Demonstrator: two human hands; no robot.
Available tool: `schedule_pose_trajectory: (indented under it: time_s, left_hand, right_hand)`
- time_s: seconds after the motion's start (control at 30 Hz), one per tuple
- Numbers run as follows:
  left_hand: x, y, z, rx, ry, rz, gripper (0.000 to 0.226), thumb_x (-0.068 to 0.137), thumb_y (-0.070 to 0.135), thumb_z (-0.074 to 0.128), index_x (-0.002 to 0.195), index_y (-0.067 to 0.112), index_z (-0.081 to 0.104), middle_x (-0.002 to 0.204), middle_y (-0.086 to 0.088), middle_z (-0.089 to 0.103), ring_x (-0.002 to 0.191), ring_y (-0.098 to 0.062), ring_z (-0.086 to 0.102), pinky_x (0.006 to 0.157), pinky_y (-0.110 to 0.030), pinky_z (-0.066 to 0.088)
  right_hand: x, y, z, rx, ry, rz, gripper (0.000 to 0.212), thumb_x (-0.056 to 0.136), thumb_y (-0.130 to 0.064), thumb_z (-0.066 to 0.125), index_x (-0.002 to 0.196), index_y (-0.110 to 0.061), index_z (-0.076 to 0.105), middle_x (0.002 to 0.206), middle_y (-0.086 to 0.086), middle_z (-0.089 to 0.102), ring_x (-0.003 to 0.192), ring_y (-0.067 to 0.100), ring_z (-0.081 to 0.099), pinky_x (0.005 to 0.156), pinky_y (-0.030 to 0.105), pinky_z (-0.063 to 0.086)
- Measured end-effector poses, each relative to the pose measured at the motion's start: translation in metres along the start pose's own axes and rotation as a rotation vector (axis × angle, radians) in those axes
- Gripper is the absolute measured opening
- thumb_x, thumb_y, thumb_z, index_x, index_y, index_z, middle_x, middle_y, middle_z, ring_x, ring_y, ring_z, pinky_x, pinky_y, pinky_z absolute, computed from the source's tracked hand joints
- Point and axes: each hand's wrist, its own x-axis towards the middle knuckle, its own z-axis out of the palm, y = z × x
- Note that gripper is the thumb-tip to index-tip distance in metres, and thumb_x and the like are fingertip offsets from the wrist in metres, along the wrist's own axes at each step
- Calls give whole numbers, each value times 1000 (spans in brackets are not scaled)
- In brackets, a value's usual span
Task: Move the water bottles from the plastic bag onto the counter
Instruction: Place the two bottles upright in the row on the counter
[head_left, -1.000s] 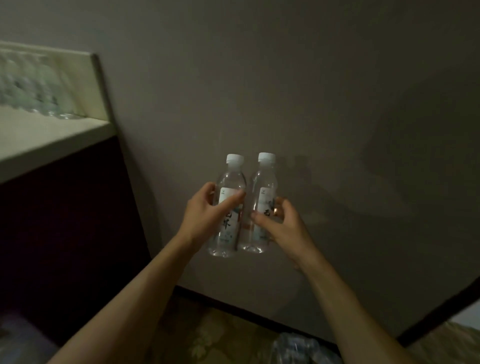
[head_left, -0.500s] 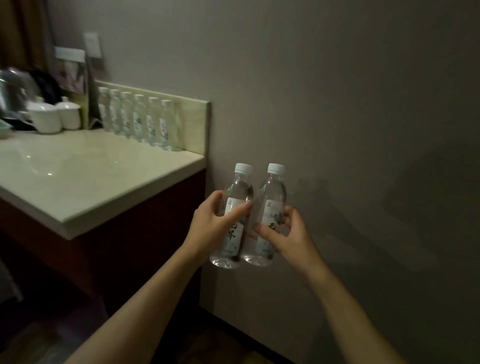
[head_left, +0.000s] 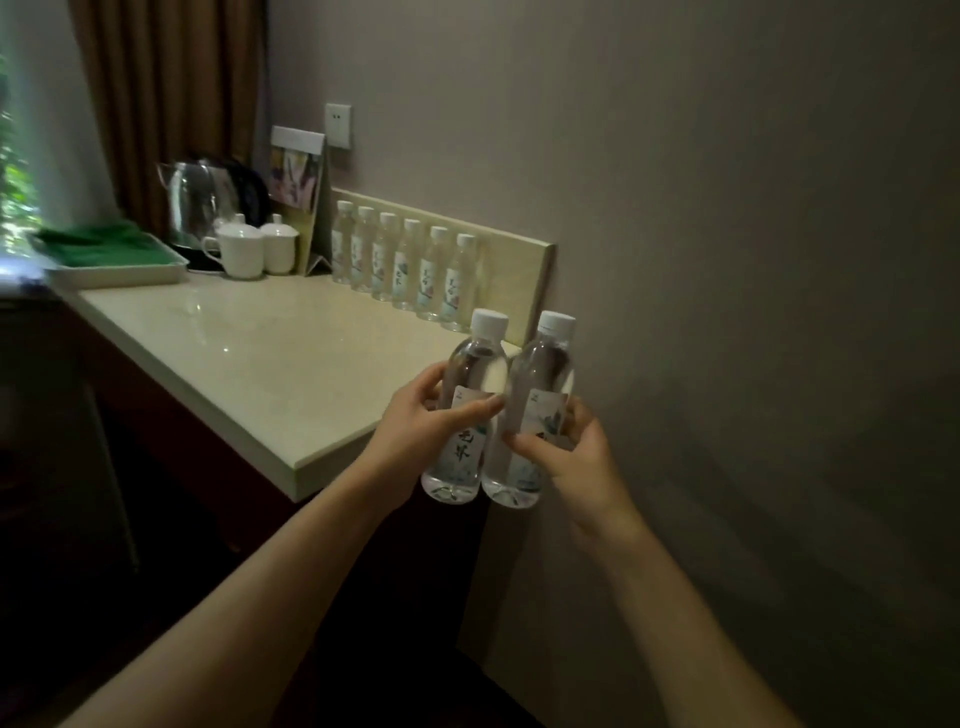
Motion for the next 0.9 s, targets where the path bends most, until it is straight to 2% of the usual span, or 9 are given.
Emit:
schedule_pose_trajectory:
  time_s: [0.07, 0.13, 0.27, 0.37, 0.47, 0.53, 0.7, 0.8, 0.9]
  left_hand:
    - [15, 2, -11, -13, 29, -2, 33, 79, 22, 79, 106, 34, 65, 87, 11, 73, 77, 0, 71, 61, -18, 56]
    - [29, 3, -20, -21, 37, -11, 29, 80, 21, 78, 101, 36, 65, 83, 14, 72, 73, 3, 71, 57, -16, 54]
    - [61, 0, -34, -35, 65, 1, 35, 80, 18, 76, 109, 33, 64, 87, 16, 74, 77, 4, 71, 62, -18, 54]
    - [91, -2, -44, -9, 83, 0, 45, 80, 20, 76, 122, 29, 62, 90, 19, 74, 80, 8, 69, 72, -22, 49]
    - [122, -6, -52, -3, 84, 5, 42, 82, 17, 74, 120, 28, 61, 86, 21, 73, 76, 11, 67, 69, -18, 47]
    - [140, -10, -56, -1, 90, 10, 42, 83, 17, 73, 122, 28, 60, 91, 18, 69, 74, 13, 66, 65, -13, 47]
    - [182, -24, -66, 41, 118, 21, 40, 86, 18, 72, 121, 31, 59, 98, 21, 62, 72, 18, 63, 55, -5, 47]
    - [200, -31, -74, 64, 133, 3, 43, 85, 19, 73, 124, 32, 59, 97, 23, 64, 75, 15, 64, 61, -9, 46]
    - [217, -41, -84, 95, 131, -10, 38, 85, 21, 73, 117, 37, 58, 92, 25, 65, 77, 13, 64, 65, -12, 43]
  right_hand:
    - [17, 2, 13, 32, -19, -3, 48, 75, 1, 76, 114, -17, 55, 101, -3, 68, 93, 9, 67, 75, 25, 55]
    - [34, 5, 22, 58, -30, -8, 53, 74, 0, 78, 119, -16, 54, 107, 2, 69, 101, 17, 67, 78, 30, 55]
    - [74, 13, 34, 47, -75, -23, 46, 77, -3, 77, 112, -25, 57, 109, 0, 69, 103, 14, 66, 78, 28, 55]
    - [106, 16, 41, 56, -107, -36, 43, 79, -1, 74, 107, -27, 57, 104, -3, 69, 95, 8, 67, 70, 22, 55]
    - [137, 20, 48, 76, -119, -35, 45, 78, 2, 74, 109, -25, 56, 101, -4, 70, 87, 5, 69, 66, 20, 56]
    - [157, 24, 50, 78, -114, -35, 46, 77, 1, 76, 108, -27, 57, 104, -1, 69, 90, 8, 69, 66, 21, 56]
    - [196, 40, 59, 63, -99, -33, 57, 76, -5, 78, 125, -18, 52, 113, 5, 67, 96, 12, 68, 62, 18, 55]
    - [214, 52, 67, 48, -91, -42, 55, 77, -5, 78, 123, -20, 53, 110, 0, 69, 95, 9, 69, 66, 19, 56]
    - [230, 66, 76, 6, -60, -50, 57, 76, -9, 80, 125, -20, 51, 114, -2, 67, 104, 13, 66, 73, 23, 58]
